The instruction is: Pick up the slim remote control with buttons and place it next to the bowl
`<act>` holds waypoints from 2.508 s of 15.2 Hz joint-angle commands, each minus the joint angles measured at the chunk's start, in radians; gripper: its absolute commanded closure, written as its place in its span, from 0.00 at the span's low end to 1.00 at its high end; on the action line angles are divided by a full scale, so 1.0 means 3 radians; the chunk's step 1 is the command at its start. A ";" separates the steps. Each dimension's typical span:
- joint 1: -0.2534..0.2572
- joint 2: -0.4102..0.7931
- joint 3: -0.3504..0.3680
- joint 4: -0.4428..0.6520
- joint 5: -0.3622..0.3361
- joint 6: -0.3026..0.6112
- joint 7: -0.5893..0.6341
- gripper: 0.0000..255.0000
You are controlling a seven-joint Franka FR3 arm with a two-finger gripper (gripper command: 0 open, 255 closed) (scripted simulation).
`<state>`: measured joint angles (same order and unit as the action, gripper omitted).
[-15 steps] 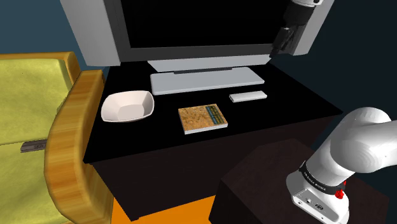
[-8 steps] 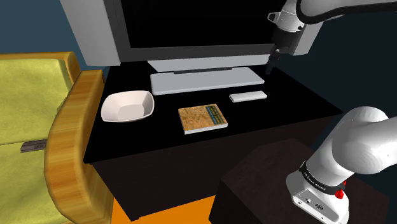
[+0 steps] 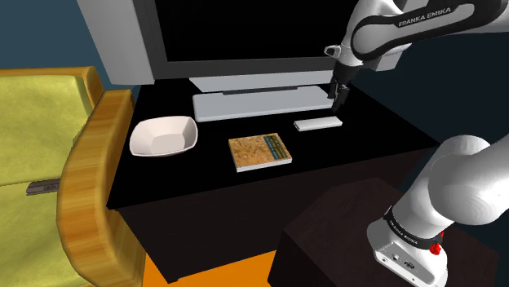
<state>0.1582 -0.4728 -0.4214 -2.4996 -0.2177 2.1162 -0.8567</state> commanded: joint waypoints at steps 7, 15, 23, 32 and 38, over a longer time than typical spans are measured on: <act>0.0282 0.0874 -0.0414 0.0086 0.0214 0.0635 -0.1034 0.00; 0.0315 0.1123 -0.0473 -0.0026 0.0341 0.0974 -0.1135 0.00; 0.0315 0.1122 -0.0473 -0.0026 0.0341 0.0974 -0.1135 1.00; 0.0310 0.1083 -0.0465 -0.0010 0.0318 0.0923 -0.1117 1.00; 0.0282 0.0868 -0.0413 0.0102 0.0213 0.0614 -0.1034 1.00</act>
<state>0.2444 -0.2037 -0.5468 -2.4780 -0.1503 2.3174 -1.1682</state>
